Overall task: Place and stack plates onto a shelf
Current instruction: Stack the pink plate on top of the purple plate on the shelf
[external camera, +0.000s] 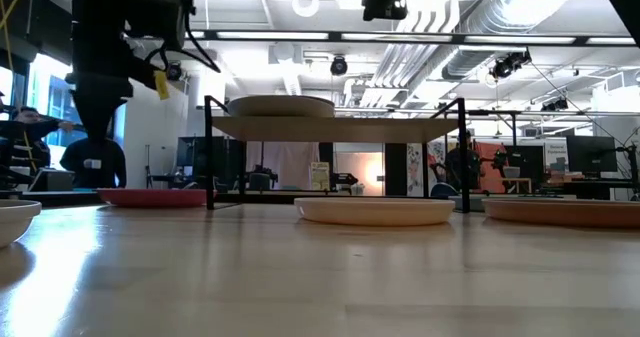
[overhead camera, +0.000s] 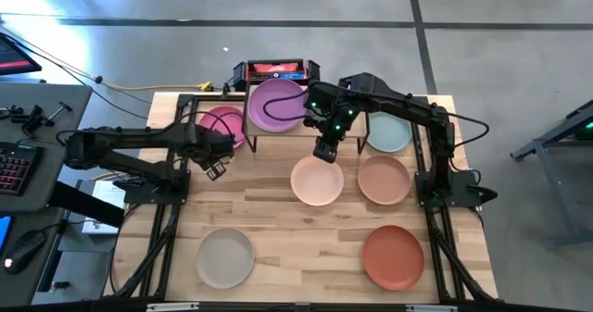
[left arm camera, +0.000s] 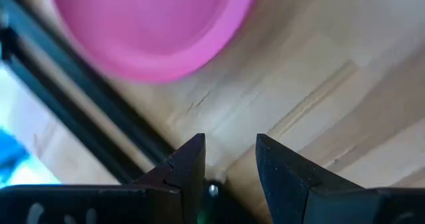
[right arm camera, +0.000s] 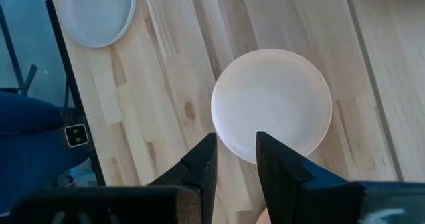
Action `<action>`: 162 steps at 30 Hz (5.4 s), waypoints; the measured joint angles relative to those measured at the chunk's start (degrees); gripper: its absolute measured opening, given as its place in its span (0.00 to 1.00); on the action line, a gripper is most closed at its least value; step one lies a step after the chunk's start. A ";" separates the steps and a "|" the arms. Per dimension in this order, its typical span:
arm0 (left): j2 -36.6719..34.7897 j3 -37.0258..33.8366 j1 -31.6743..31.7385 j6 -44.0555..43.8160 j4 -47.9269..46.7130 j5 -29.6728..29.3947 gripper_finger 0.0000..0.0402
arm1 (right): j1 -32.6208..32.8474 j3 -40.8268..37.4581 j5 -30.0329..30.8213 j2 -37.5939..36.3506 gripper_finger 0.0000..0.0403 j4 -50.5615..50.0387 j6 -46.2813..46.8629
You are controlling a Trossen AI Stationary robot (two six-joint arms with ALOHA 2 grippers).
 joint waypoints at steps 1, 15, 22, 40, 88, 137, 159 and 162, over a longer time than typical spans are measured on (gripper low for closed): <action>-0.22 0.00 1.10 -1.47 0.08 0.00 0.30 | 0.00 0.00 0.00 0.00 0.21 0.00 -0.40; -2.33 0.00 19.42 -3.25 6.77 2.48 0.30 | -1.03 0.00 -0.02 0.00 0.21 2.30 -4.01; -2.29 0.02 29.03 -3.60 16.59 7.76 0.30 | -3.25 -0.02 0.15 0.00 0.21 3.65 -4.03; 7.17 2.88 39.80 4.14 40.53 13.50 0.30 | -7.53 -0.02 0.04 0.00 0.21 4.28 -5.53; 31.61 14.97 51.22 38.75 27.22 9.19 0.30 | -7.55 -0.02 0.12 0.01 0.21 6.01 -6.60; 36.59 15.03 50.42 47.48 28.65 5.49 0.15 | -7.54 -0.02 0.00 0.02 0.21 5.99 -5.96; 31.55 18.17 50.38 42.99 21.81 4.82 0.01 | -7.54 -0.02 0.13 0.02 0.21 6.00 -6.68; 31.57 19.49 50.37 41.55 19.20 5.54 0.01 | -7.54 -0.02 0.11 0.02 0.21 6.01 -7.46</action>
